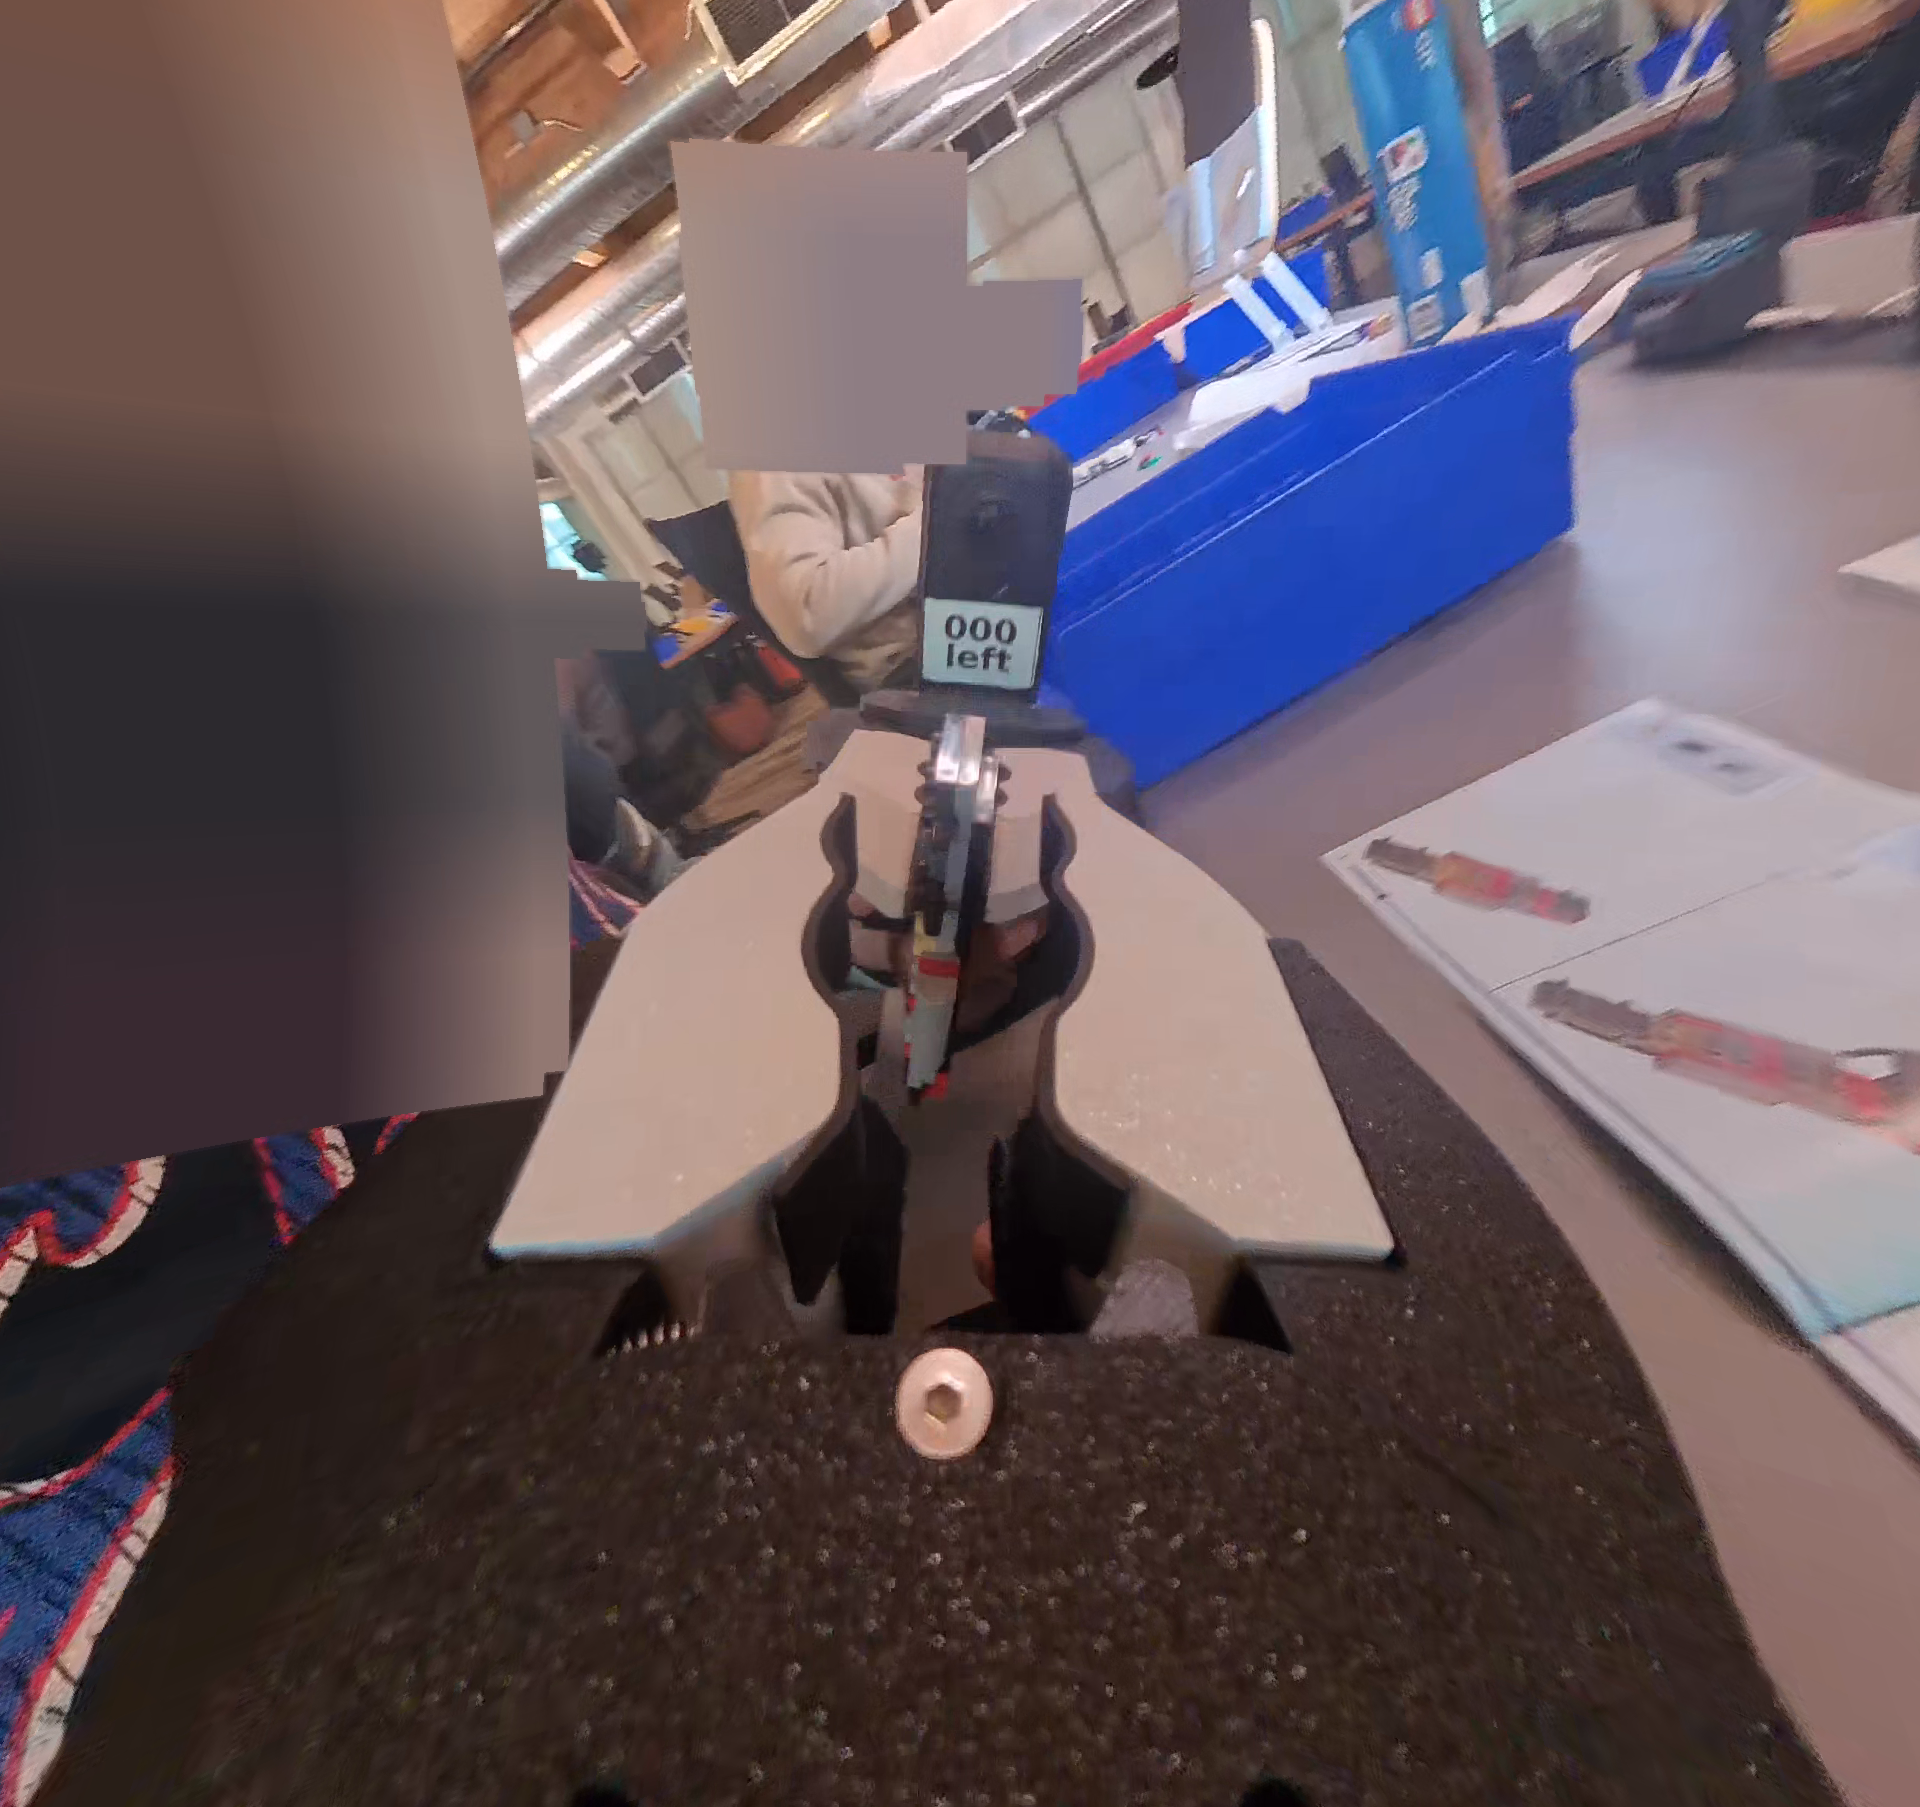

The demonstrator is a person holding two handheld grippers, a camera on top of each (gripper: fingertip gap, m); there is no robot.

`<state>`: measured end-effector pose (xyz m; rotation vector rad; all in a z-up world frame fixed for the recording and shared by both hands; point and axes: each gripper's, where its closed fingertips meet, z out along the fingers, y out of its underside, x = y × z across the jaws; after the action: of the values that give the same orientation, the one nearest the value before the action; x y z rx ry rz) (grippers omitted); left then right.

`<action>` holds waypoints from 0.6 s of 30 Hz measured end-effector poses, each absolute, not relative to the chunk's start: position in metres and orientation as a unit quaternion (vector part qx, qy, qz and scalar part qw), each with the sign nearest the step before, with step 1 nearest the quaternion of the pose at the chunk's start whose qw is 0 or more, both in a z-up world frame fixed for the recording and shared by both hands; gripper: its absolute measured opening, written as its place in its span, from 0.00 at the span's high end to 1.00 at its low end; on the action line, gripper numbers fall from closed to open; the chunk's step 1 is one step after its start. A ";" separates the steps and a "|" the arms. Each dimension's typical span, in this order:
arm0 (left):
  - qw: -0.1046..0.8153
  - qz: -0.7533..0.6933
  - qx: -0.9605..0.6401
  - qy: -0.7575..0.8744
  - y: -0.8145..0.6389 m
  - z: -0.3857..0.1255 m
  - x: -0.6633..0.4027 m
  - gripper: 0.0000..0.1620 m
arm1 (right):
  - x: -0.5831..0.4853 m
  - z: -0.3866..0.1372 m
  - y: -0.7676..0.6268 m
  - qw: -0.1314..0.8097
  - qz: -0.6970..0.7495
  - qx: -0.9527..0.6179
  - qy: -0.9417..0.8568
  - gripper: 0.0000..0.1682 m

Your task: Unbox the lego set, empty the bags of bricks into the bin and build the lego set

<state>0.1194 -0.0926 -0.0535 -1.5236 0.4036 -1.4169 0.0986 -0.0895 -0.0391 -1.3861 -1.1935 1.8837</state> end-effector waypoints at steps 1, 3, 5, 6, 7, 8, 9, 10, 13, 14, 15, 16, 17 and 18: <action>0.492 -0.571 -0.633 0.179 -0.093 -0.055 0.122 0.93 | 0.099 -0.040 -0.093 0.247 0.702 -0.502 -0.440 0.87; 0.502 -0.553 -0.636 0.195 -0.093 -0.056 0.125 0.93 | 0.100 -0.041 -0.093 0.265 0.705 -0.492 -0.437 0.93; 0.508 -0.525 -0.646 0.220 -0.093 -0.060 0.128 0.93 | 0.103 -0.044 -0.094 0.271 0.692 -0.490 -0.455 0.94; 0.502 -0.517 -0.653 0.235 -0.095 -0.063 0.129 0.93 | 0.104 -0.047 -0.096 0.268 0.683 -0.491 -0.470 0.93; 0.490 -0.513 -0.659 0.249 -0.097 -0.067 0.131 0.92 | 0.106 -0.050 -0.099 0.262 0.672 -0.490 -0.489 0.93; 0.474 -0.512 -0.667 0.260 -0.099 -0.071 0.132 0.88 | 0.107 -0.052 -0.102 0.255 0.661 -0.488 -0.510 0.93; 0.458 -0.515 -0.672 0.271 -0.102 -0.074 0.134 0.85 | 0.109 -0.053 -0.106 0.245 0.649 -0.486 -0.532 0.93; 0.444 -0.521 -0.672 0.282 -0.105 -0.075 0.136 0.85 | 0.110 -0.055 -0.109 0.234 0.637 -0.483 -0.553 0.93; 0.452 -0.517 -0.669 0.285 -0.104 -0.074 0.136 0.91 | 0.107 -0.057 -0.106 0.238 0.594 -0.488 -0.594 0.92; 0.469 -0.518 -0.665 0.263 -0.099 -0.070 0.132 0.92 | 0.104 -0.052 -0.099 0.266 0.585 -0.487 -0.591 0.92; 0.487 -0.530 -0.658 0.224 -0.092 -0.064 0.126 0.93 | 0.101 -0.043 -0.091 0.305 0.583 -0.483 -0.578 0.85; 0.506 -0.546 -0.647 0.166 -0.082 -0.057 0.117 0.93 | 0.098 -0.034 -0.083 0.347 0.580 -0.481 -0.558 0.75; 0.530 -0.562 -0.628 0.095 -0.071 -0.050 0.104 0.93 | 0.096 -0.027 -0.073 0.389 0.568 -0.486 -0.539 0.65; 0.549 -0.577 -0.604 0.018 -0.061 -0.046 0.088 0.93 | 0.095 -0.025 -0.064 0.429 0.539 -0.495 -0.529 0.60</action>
<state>0.0881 -0.0606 -0.0458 -1.4314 0.0422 -1.3666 0.0954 -0.0642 -0.0251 -1.2359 -1.3196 1.3464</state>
